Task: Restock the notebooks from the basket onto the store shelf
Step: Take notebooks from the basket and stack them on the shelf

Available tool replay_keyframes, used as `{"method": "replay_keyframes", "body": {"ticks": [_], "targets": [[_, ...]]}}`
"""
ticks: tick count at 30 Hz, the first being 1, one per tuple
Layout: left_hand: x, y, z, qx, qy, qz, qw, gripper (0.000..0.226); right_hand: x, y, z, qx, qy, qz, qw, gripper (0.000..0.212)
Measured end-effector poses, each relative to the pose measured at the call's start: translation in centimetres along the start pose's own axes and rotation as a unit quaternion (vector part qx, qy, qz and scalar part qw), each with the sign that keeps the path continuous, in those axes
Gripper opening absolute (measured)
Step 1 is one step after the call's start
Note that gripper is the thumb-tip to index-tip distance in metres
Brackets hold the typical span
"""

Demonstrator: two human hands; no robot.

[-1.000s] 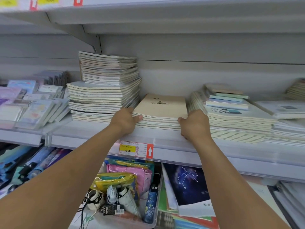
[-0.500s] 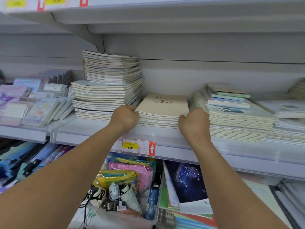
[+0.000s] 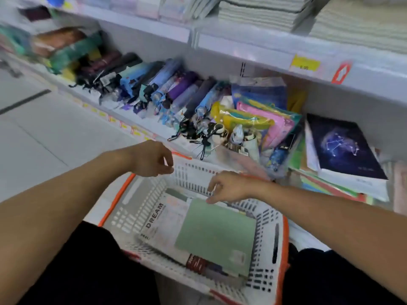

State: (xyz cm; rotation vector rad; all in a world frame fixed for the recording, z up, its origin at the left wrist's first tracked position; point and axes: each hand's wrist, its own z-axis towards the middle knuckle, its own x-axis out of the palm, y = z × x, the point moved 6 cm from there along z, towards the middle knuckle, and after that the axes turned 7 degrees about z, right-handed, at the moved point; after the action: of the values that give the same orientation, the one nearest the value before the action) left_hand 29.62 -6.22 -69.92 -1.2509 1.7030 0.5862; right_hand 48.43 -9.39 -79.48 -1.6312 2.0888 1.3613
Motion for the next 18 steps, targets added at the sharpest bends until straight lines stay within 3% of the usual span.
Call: {"method": "replay_keyframes", "body": {"ticks": [4,6,8,11,14,18], "targets": [[-0.3,1.1,-0.6,0.005,-0.013,-0.039,0.999,0.036,9.0,-4.0,5.0,0.107,0.023,-0.034,0.993,0.110],[-0.5,1.2,-1.0,0.017,-0.022,0.014,0.999,0.041,11.6,-6.6,6.7,0.146,0.004,-0.052,0.988,0.130],[0.3,1.8,-1.5,0.023,0.026,0.063,0.997,0.045,13.7,-9.0,7.4,0.180,-0.014,-0.078,0.980,0.143],[2.2,3.7,-2.4,-0.004,0.133,0.139,0.981,0.050,15.5,-11.2,7.7,0.195,-0.047,-0.121,0.972,0.151],[2.3,4.4,-2.4,-0.006,0.141,0.172,0.975,0.053,15.1,-12.2,7.8,0.204,-0.072,-0.122,0.969,0.154],[1.0,4.2,-2.6,0.008,0.096,0.153,0.984,0.052,13.3,-11.7,8.2,0.194,-0.139,-0.160,0.958,0.116]]}}
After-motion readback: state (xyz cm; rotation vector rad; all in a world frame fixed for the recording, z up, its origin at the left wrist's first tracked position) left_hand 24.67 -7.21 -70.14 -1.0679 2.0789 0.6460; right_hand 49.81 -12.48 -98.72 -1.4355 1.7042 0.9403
